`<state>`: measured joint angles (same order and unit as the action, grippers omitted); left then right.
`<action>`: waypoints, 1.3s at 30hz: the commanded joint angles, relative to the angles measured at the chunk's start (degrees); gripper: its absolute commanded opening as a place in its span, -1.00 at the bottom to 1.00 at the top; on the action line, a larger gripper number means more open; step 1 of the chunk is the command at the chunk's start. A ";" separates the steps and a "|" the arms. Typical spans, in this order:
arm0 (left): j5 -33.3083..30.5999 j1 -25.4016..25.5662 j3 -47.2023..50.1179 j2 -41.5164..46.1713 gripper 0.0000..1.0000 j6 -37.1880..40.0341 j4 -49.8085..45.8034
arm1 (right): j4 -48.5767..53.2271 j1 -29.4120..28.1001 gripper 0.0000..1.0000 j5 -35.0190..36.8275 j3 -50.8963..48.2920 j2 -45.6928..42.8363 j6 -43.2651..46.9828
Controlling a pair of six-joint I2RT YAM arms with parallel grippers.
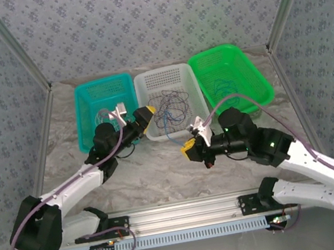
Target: Untangle the cables
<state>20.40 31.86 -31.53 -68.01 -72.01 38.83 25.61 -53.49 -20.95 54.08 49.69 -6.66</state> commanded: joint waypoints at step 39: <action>0.61 3.96 1.38 0.24 0.74 -29.41 24.45 | -9.68 -11.02 -1.00 21.08 -0.47 11.11 24.49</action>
<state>22.22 35.05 -28.01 -68.66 -100.64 59.81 17.96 -64.53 0.62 54.17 60.45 17.63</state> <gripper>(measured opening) 0.874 0.071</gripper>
